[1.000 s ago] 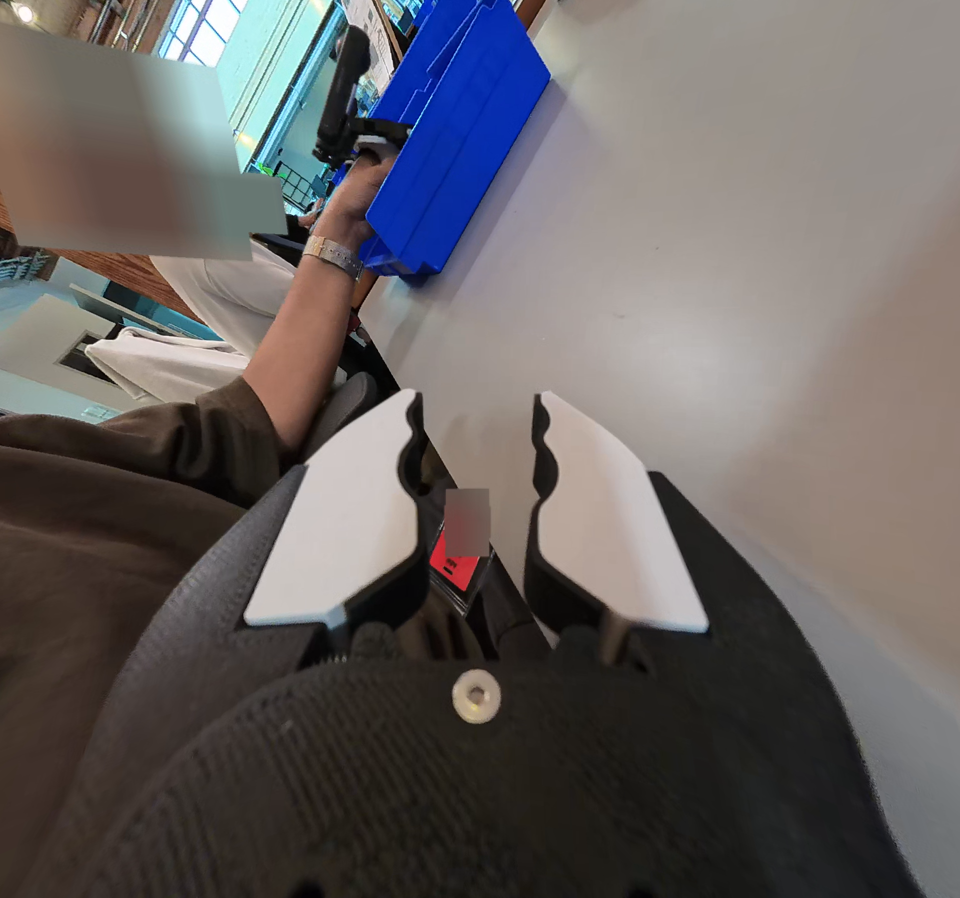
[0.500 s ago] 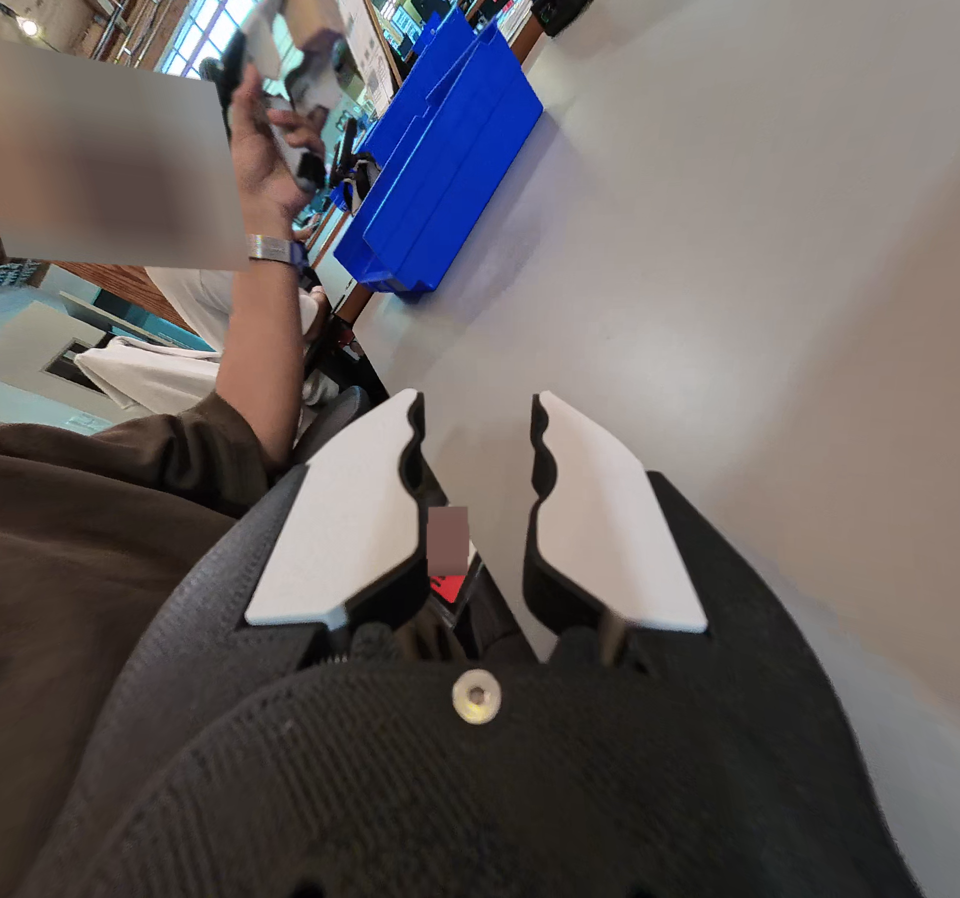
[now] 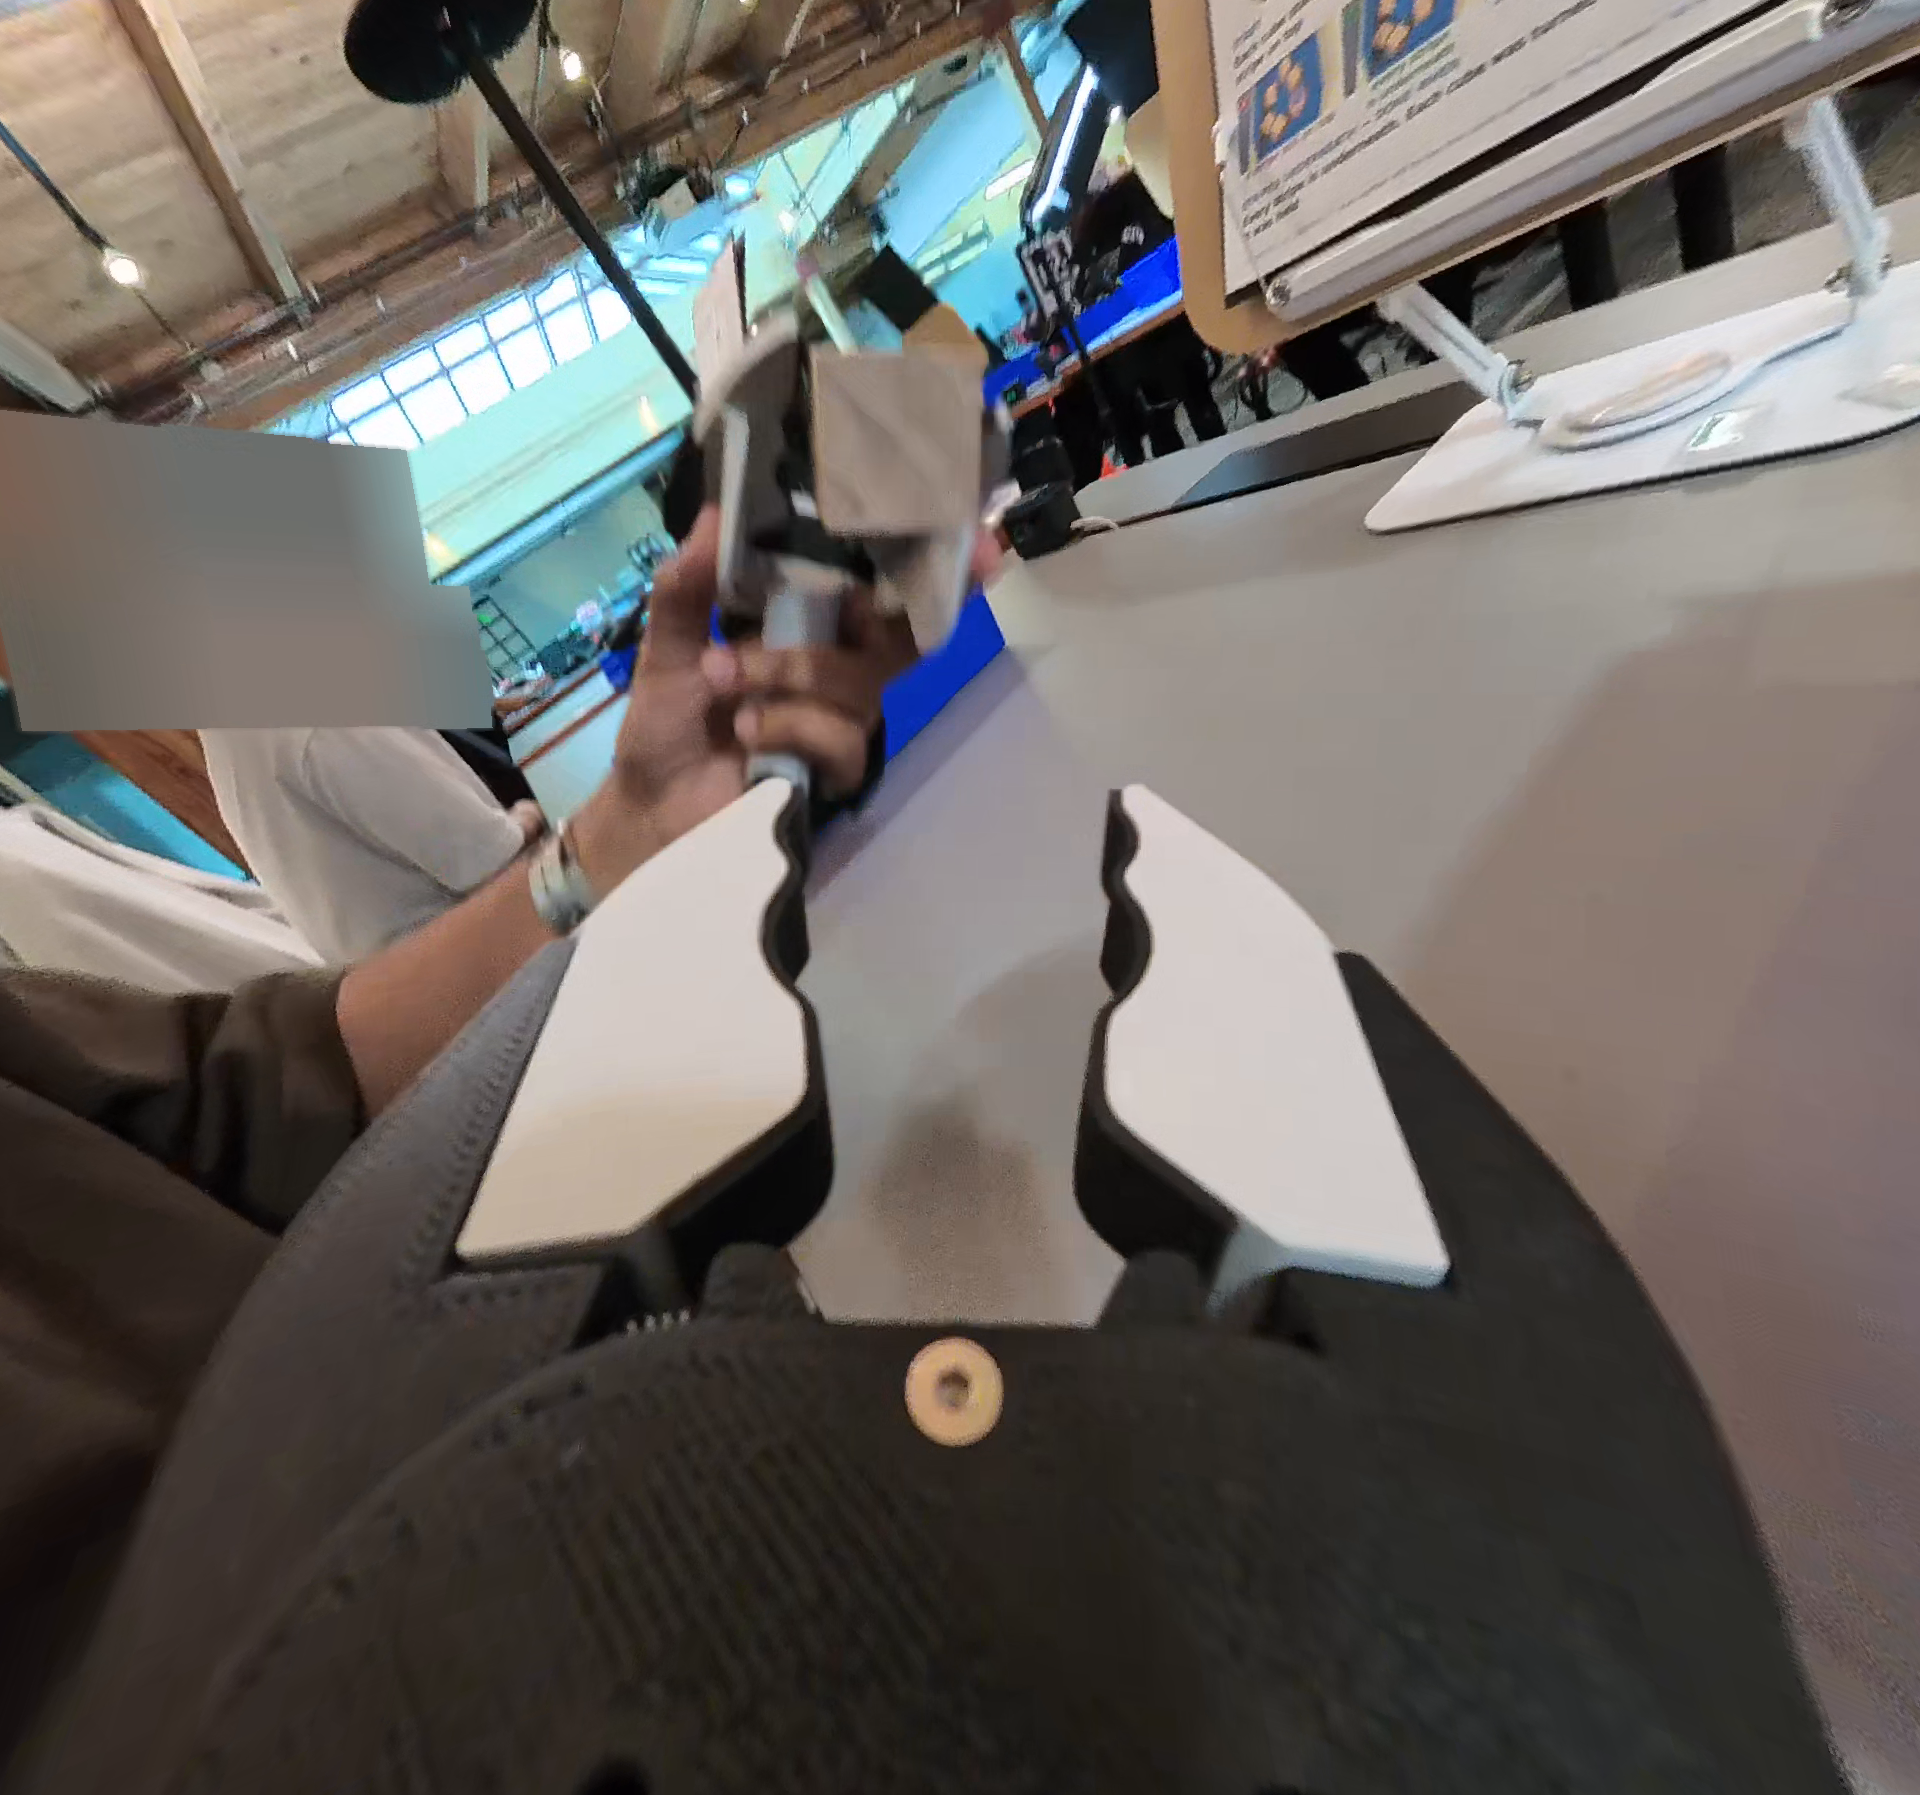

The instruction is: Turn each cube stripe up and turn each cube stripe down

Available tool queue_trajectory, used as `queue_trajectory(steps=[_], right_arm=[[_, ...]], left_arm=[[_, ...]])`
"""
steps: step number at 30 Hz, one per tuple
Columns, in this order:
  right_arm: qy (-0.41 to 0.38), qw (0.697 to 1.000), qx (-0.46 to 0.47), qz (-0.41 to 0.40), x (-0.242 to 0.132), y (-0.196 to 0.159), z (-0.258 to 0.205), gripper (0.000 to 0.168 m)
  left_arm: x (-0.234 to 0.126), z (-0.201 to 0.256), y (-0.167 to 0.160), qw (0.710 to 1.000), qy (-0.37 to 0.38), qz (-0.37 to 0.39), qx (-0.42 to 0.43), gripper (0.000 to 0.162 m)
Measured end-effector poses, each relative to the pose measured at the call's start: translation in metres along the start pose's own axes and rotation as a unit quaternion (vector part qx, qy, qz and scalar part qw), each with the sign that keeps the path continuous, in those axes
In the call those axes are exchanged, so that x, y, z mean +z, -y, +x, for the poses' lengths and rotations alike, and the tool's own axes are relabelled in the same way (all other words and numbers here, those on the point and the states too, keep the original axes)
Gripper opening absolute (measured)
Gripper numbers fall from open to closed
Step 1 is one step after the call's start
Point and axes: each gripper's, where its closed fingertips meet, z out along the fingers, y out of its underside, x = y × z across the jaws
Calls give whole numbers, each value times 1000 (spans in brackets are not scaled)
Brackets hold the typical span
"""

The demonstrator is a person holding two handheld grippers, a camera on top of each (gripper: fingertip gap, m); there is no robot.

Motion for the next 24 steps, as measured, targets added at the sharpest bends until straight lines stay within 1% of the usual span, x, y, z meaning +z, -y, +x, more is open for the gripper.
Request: queue_trajectory(steps=[2, 5, 7, 9, 11, 12, 13, 14, 16, 20, 24], right_arm=[[-2, 999, 15, 29, -1, 5, 1, 64], [6, 998, 34, 46, 0, 8, 0, 66], [7, 998, 43, 42, 1, 6, 1, 66], [9, 998, 46, 47, 1, 7, 1, 64], [10, 998, 30, 53, 0, 9, 0, 61], [16, 998, 21, 53, 0, 11, -3, 55], [19, 998, 11, 51, -1, 11, -6, 45], [16, 999, 0, 48, -1, 11, -7, 40], [10, 999, -14, 40, -1, 9, -7, 40], [11, 999, -8, 44, -3, 13, -9, 39], [7, 998, -19, 56, -10, 24, -11, 39]], left_arm=[[19, -7, -33, 997, -29, -3, -65, 50], [37, -7, -62, 988, -68, -6, -142, 50], [45, -2, -74, 986, -79, -18, -147, 50], [50, 0, -84, 989, -69, -38, -127, 50], [52, 5, -88, 990, -67, -37, -118, 50], [52, 6, -87, 990, -66, -31, -120, 50], [52, 5, -86, 991, -60, -24, -119, 51], [51, 2, -86, 992, -52, -20, -117, 51], [49, 1, -88, 990, -60, -23, -123, 51], [49, 4, -88, 989, -67, -20, -128, 51], [41, -1, -76, 995, -36, 16, -91, 51]])
